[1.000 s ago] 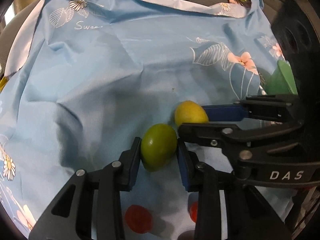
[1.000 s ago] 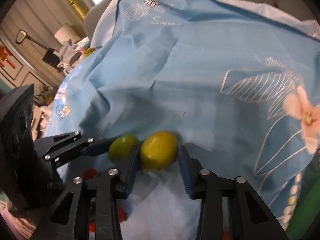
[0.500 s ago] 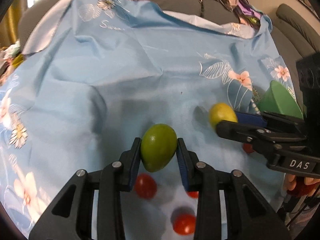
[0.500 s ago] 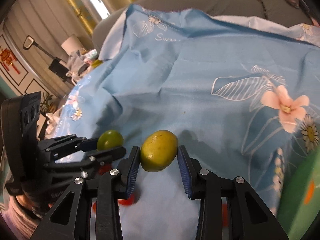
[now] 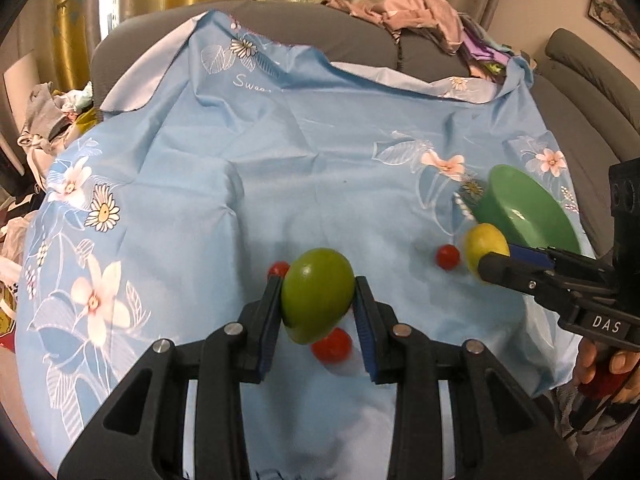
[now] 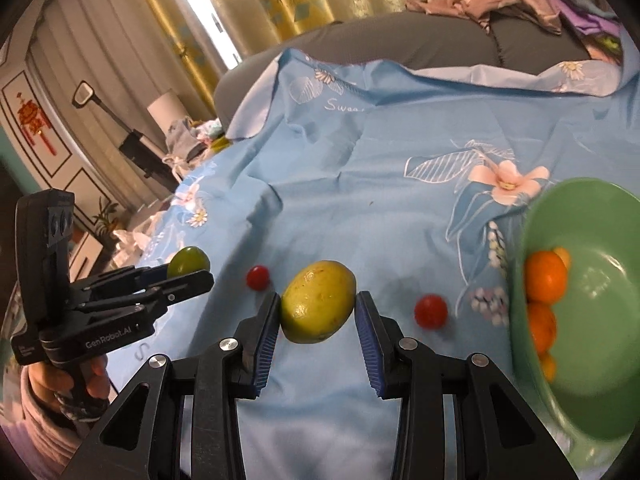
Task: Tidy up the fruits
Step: 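Carry both plums over the green bowl with both tools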
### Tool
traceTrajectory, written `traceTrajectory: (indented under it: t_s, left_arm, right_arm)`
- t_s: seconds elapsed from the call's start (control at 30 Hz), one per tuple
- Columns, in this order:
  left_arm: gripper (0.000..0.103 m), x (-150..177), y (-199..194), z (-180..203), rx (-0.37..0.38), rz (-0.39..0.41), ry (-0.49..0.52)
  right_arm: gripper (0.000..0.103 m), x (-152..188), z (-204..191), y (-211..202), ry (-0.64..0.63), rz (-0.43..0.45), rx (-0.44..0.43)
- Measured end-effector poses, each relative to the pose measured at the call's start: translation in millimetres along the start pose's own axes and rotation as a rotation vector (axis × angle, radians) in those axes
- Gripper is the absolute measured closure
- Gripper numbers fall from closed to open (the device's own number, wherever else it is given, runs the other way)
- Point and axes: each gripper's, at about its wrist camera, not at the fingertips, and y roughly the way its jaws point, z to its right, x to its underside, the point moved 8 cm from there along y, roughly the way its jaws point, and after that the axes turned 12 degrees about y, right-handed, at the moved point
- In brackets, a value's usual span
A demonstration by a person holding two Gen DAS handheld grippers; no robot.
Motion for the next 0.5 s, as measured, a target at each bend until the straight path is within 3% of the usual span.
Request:
traceTrajectory:
  t_s: [0.5]
  left_arm:
    - [0.069, 0, -49, 57, 0.013, 0.072, 0.097]
  right_arm:
    - [0.064, 23, 0, -63, 0.004, 0.095, -0.016]
